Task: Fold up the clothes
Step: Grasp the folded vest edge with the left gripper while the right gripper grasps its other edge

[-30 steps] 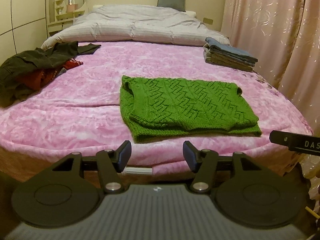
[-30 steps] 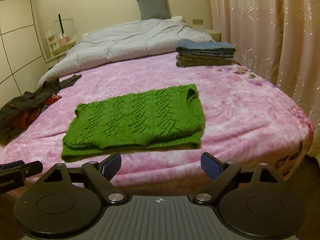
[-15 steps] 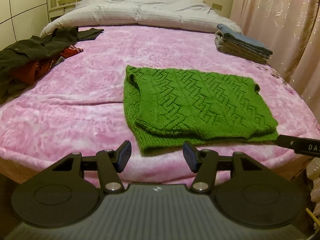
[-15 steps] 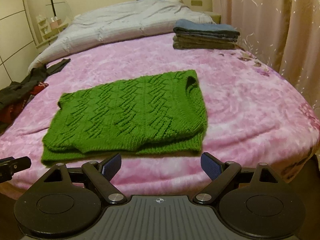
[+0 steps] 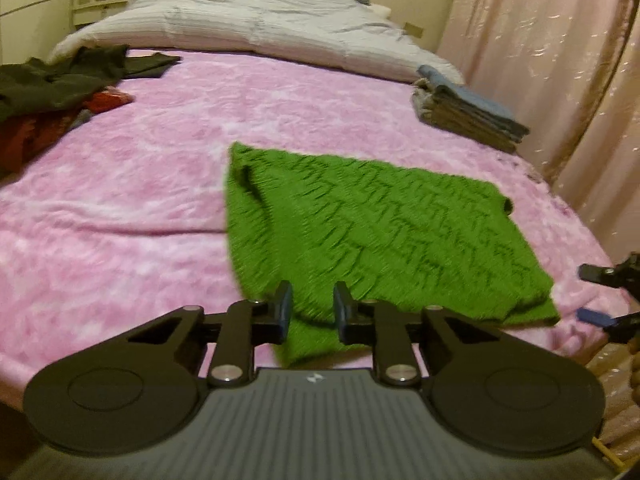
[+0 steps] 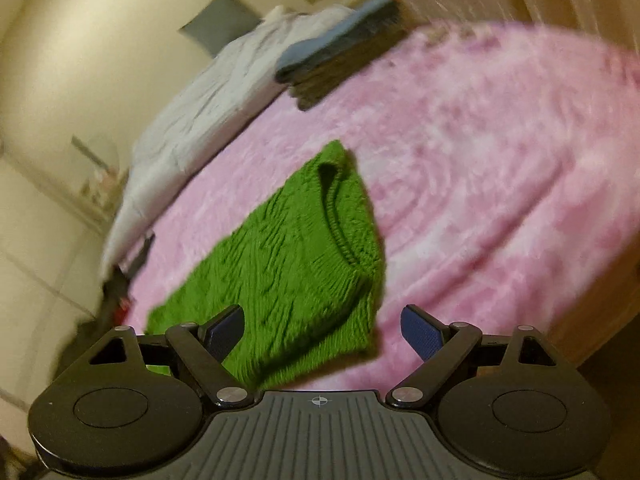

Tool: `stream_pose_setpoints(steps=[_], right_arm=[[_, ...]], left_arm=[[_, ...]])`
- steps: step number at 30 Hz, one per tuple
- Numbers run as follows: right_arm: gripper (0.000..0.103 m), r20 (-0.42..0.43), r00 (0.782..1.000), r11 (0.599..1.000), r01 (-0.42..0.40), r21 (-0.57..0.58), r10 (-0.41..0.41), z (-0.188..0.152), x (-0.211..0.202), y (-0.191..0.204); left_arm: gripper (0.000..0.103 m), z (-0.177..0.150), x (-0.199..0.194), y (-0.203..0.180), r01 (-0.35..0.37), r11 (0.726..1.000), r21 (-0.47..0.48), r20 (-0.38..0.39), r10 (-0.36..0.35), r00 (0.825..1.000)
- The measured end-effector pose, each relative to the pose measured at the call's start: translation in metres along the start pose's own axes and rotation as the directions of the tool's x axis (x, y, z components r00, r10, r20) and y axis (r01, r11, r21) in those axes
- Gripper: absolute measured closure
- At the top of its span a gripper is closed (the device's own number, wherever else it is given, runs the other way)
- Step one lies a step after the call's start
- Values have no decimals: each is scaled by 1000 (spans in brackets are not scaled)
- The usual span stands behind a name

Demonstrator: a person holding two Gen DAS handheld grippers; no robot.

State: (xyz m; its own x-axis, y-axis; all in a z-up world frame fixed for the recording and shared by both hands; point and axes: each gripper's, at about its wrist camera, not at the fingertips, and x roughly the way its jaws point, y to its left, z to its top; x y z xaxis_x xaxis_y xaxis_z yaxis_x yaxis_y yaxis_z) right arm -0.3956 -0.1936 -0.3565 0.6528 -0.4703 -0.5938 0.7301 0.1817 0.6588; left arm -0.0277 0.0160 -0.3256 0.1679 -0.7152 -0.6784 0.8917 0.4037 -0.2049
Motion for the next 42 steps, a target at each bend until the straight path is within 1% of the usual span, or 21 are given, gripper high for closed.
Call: stream_pose_setpoints(steps=[1,2,4,7,10,12,13,14,19,21,23,25,27,29,31,33,35,36,37,39,42], right_arm=[[14,-7,1000,1000,4,31,-4,5,4,-5],[20,-10,1000,998,6,56,-6,9,8,-9],[37,-28,1000,992,1,127,2,15,18,-19],[37,-56,998,973,-18,230,32,22,31,-33],[37,-82,996,969,-26,246,47,26,40,-35],[42,-116,990,963,-41,267,74,27,48,-38],[49,-133,987,960,-48,277,88,28,52,-39],[50,-144,984,953,-58,298,104,26,56,-41],[51,-83,981,935,-137,326,173,15,61,-51],[61,-68,981,931,-147,336,179,12,64,-51],[74,-69,983,930,-137,342,170,10,67,-49],[82,-83,987,940,-103,324,137,12,67,-43],[84,-114,991,962,-31,270,64,17,66,-29],[85,-151,987,986,78,150,-56,26,68,-3],[85,-140,972,982,188,-30,-190,31,70,34],[86,-56,960,938,256,-236,-276,27,70,81],[86,51,957,863,280,-420,-286,15,71,131],[86,101,957,811,284,-512,-271,4,73,157],[86,145,957,748,286,-599,-250,-10,76,181],[86,200,963,593,268,-759,-179,-48,89,224],[86,178,980,362,196,-911,-82,-113,110,261]], left_arm=[[86,3,5,-1,15,1000,3,2,-15,1000],[86,6,9,-2,29,1000,7,5,-30,1000],[86,10,20,-3,45,999,22,2,-45,999],[86,13,36,-4,51,998,27,-16,-50,999],[86,10,54,-2,41,999,17,-62,-40,997],[86,6,57,1,53,999,4,-69,-52,996],[86,4,59,3,58,998,-3,-72,-58,996],[86,2,61,5,63,998,-10,-75,-64,995],[86,-2,67,15,100,993,-64,-77,-105,991],[87,-2,69,19,116,989,-87,-76,-122,990],[87,-3,68,22,123,987,-103,-75,-131,989],[87,-1,68,22,127,987,-101,-75,-135,988],[87,1,65,28,139,982,-124,-60,-148,987],[87,3,62,34,152,977,-146,-45,-160,986],[87,5,59,40,165,972,-168,-29,-172,985],[87,7,56,46,178,966,-190,-13,-184,983],[87,9,51,54,187,959,-213,6,-190,982],[87,10,46,63,194,953,-235,20,-194,981],[87,9,41,72,195,947,-256,28,-195,980],[87,8,32,91,199,934,-298,44,-194,980],[88,2,26,116,168,927,-335,39,-164,986]])
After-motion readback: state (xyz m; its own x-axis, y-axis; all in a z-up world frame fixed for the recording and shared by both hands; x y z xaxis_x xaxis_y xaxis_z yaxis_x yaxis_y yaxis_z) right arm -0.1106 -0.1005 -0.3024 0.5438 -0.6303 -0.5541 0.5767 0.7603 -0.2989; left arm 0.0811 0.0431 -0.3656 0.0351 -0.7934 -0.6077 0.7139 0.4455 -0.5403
